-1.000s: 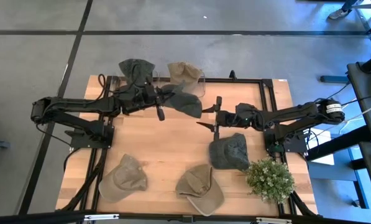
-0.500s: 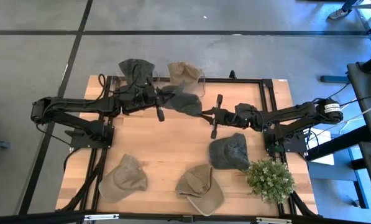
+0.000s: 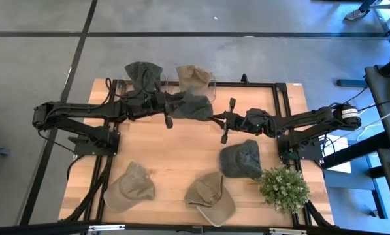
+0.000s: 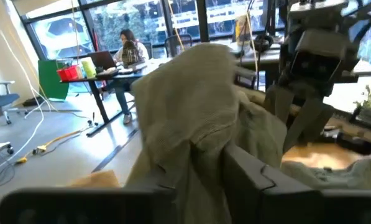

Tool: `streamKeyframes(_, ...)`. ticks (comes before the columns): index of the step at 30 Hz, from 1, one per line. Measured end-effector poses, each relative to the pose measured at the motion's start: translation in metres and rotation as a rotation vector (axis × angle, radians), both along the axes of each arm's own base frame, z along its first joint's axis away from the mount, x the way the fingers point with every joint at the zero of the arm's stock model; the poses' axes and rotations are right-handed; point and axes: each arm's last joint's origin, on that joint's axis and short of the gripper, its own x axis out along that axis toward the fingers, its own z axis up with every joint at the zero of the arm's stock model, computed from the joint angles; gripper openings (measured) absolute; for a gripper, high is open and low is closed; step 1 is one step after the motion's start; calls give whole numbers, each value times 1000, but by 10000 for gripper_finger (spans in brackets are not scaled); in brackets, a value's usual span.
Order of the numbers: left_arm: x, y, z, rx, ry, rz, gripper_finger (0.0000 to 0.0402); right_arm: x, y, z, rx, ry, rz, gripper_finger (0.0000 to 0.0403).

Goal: Pick & Place hat
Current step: Put the left blue cap into the left transparent bin

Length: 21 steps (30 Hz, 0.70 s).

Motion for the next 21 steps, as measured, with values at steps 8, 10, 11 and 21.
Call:
streamKeyframes(8,-2,4,3,26,36,141,156,0,0,1,52,171,-7,4)
streamKeyframes(10,-2,3,8,21,70,129,164,1,0,3,61,261,-6,4)
streamKeyframes(11,-2,3,10,16,94,103,166,1,0,5,69,295,-3,4)
streamKeyframes(21,15,8,10,-82,224,-124,169,3,13,29,180,450,412,4)
